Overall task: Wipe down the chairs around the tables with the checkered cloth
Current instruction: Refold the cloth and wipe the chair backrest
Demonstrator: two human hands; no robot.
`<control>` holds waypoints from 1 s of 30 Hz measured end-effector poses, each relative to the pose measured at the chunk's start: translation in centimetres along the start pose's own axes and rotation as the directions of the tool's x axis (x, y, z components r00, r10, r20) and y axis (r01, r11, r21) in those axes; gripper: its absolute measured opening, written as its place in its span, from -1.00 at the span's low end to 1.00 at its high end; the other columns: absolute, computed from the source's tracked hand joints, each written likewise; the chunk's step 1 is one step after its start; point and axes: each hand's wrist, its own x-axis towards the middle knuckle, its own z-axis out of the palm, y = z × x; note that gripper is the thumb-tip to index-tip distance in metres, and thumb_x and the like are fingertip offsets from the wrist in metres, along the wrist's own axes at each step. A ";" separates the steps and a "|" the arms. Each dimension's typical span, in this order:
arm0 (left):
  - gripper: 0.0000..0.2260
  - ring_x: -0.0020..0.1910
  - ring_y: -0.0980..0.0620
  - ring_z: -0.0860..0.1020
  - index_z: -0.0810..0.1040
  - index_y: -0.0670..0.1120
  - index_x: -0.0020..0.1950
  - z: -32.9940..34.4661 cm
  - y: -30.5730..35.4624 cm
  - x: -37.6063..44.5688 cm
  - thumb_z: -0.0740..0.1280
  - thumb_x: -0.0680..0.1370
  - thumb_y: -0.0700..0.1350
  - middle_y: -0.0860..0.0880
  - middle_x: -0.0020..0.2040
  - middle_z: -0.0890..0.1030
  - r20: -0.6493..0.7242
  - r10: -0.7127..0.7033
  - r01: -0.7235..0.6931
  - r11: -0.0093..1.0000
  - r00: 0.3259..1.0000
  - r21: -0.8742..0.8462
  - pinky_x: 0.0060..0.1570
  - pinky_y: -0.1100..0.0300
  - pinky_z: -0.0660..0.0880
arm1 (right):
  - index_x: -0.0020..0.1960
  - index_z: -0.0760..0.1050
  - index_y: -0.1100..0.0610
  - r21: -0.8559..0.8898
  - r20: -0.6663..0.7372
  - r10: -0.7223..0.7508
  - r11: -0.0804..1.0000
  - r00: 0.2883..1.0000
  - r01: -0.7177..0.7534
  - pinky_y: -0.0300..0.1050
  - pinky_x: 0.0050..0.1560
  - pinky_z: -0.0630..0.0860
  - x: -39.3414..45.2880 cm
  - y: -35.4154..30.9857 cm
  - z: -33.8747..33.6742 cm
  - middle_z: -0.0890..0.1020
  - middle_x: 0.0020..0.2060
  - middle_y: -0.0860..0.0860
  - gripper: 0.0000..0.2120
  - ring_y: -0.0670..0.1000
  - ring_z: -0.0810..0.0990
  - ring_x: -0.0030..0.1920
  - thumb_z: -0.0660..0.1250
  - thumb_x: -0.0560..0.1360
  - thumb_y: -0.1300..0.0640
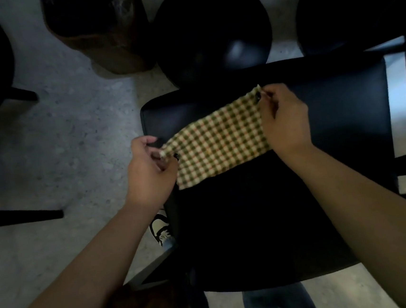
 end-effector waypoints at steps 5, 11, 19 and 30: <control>-0.45 0.42 -0.05 0.28 0.22 -0.17 0.47 0.2 0.2 -0.5 0.27 0.51 -0.10 -0.13 0.44 0.30 0.134 0.570 -0.551 0.664 0.811 0.505 0.39 0.05 0.27 | 0.24 0.40 0.13 -0.086 -0.066 0.165 0.982 0.984 -0.170 0.13 0.11 0.50 -2.5 0.2 -0.6 0.46 0.07 0.02 -0.50 0.05 0.46 0.11 0.36 0.44 -0.15; -0.38 0.57 -0.15 0.00 0.03 -0.16 0.58 1.3 -2.6 -0.6 0.01 0.59 0.10 -0.16 0.59 0.04 0.543 0.385 -0.656 0.286 0.746 0.699 0.44 -0.25 0.14 | -0.23 0.46 0.14 -0.049 0.120 0.404 0.915 0.907 -0.401 0.16 -0.03 0.54 -4.1 0.0 -0.3 0.59 -0.15 0.15 -0.73 0.22 0.55 -0.01 0.40 0.41 -0.05; -0.46 0.51 -0.20 0.10 0.19 -0.25 0.52 0.5 -3.4 -1.4 0.17 0.59 -0.05 -0.28 0.53 0.14 0.128 0.389 -0.401 0.787 0.912 0.468 0.48 -0.07 0.05 | -0.27 0.45 0.14 -0.044 0.005 -0.227 0.973 0.974 0.227 0.01 -0.13 0.41 -7.2 -6.3 1.4 0.51 -0.20 0.10 -0.84 0.16 0.46 -0.11 0.44 0.28 0.19; -0.88 0.01 0.07 0.59 0.52 0.00 0.03 -1.1 -1.6 -1.5 0.35 0.55 0.01 0.02 0.00 0.60 0.035 -0.475 0.456 0.816 0.879 -0.355 0.01 0.14 0.53 | 0.12 0.47 0.05 0.153 0.103 0.342 0.922 0.934 -0.354 -0.17 -0.03 0.52 -8.7 -6.6 4.9 0.52 -0.03 -0.06 -0.63 -0.10 0.52 -0.07 0.48 0.39 0.02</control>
